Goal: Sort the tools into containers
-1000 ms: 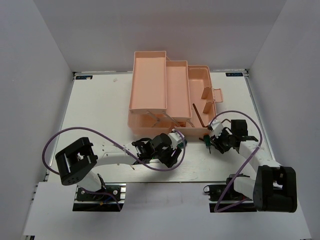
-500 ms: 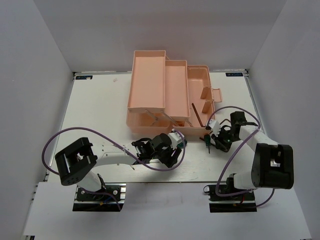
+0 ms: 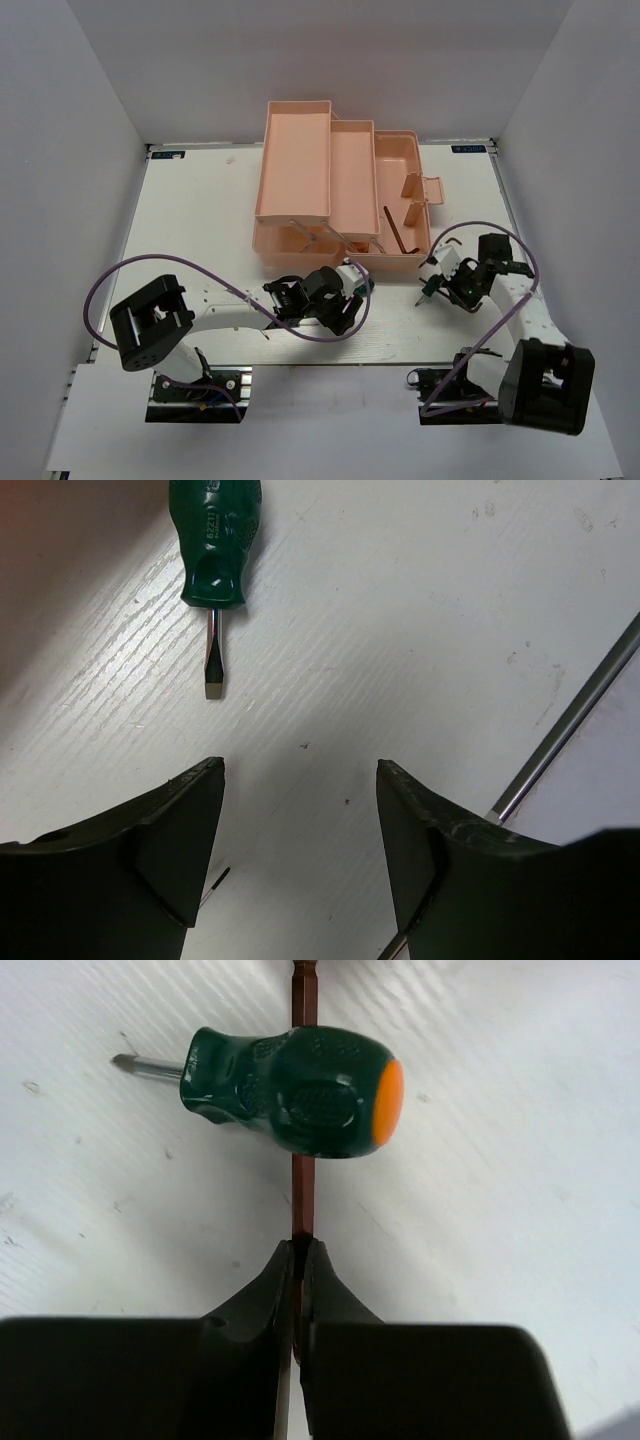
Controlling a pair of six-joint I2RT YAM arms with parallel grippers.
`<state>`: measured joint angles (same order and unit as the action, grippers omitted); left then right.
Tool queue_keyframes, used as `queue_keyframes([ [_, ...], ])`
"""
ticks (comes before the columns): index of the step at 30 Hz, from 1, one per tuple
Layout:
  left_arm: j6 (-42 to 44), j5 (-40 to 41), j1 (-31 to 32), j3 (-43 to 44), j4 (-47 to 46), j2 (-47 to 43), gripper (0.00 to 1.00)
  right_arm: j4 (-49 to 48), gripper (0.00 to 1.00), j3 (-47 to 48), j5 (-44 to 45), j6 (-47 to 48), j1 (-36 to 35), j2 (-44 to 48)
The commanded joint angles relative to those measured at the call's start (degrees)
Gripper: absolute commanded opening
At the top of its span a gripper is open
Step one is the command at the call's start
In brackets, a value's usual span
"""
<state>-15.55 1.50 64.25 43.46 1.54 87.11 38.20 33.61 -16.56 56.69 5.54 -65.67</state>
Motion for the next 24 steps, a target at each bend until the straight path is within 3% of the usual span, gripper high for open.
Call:
queue_keyframes([
  [1,-0.3,0.1,0.3,1.4,0.4,-2.3,0.73,2.1,0.0,4.6,2.9,-0.9,0.8,6.1],
  [6,-0.3,-0.5,0.3,2.0,0.4,-1.2,0.73,5.7,0.0,11.5,3.8,0.2,1.4,8.6],
  [13,-0.3,-0.5,0.3,2.5,0.4,-0.5,0.73,5.5,0.0,12.1,1.2,-0.5,1.8,10.7],
  [19,0.3,-0.5,0.3,2.5,0.4,-0.5,0.73,14.3,0.0,18.7,-15.7,-2.5,2.1,12.2],
  [24,0.3,-0.5,0.3,1.9,0.4,-0.5,0.73,14.0,0.0,25.8,-22.3,-8.7,1.6,8.1],
])
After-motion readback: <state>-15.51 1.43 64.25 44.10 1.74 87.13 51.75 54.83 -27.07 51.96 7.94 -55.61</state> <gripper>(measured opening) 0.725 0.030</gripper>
